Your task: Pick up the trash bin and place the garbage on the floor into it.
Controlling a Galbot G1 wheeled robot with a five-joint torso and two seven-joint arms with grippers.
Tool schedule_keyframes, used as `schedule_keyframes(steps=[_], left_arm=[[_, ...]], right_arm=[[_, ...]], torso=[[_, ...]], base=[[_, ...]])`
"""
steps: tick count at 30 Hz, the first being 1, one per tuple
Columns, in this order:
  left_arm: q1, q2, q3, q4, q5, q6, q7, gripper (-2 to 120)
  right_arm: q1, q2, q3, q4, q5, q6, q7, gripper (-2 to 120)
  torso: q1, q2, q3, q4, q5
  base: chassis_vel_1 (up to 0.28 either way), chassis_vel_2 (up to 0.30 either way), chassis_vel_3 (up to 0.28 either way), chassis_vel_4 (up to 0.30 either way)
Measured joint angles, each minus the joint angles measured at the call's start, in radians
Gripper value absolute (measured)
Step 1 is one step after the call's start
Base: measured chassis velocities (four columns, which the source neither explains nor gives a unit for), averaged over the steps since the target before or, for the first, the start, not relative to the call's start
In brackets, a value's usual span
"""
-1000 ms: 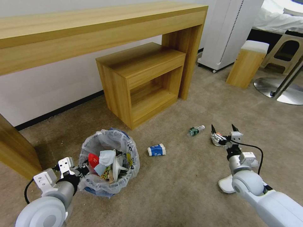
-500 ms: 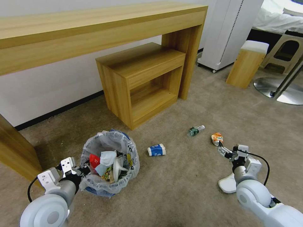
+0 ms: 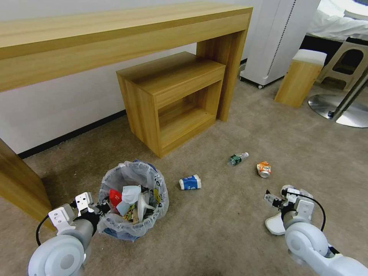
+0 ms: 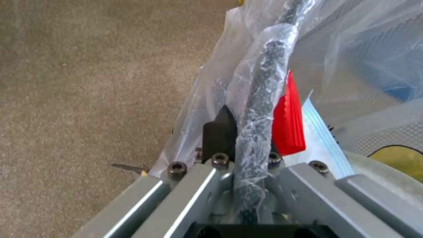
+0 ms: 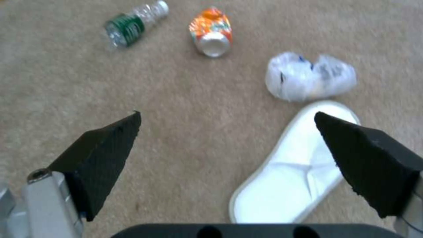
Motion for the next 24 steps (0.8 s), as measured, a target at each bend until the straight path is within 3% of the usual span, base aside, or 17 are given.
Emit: schedule_keyframes(steps=[10, 24], left_arm=[[-0.003, 0.005, 0.002, 0.009, -0.002, 0.000, 0.001, 0], [-0.011, 0.011, 0.004, 0.030, -0.007, -0.005, 0.007, 0]], right_arm=[[-0.019, 0.081, 0.019, -0.025, 0.008, -0.027, 0.069, 100], [0.016, 0.113, 0.003, -0.114, -0.008, -0.011, 0.061, 100]], torso=[[0.000, 0.000, 0.000, -0.0001, 0.0000], [0.000, 0.000, 0.000, -0.0001, -0.0002]], base=[[0.000, 0.000, 0.000, 0.000], [0.000, 0.000, 0.000, 0.000]])
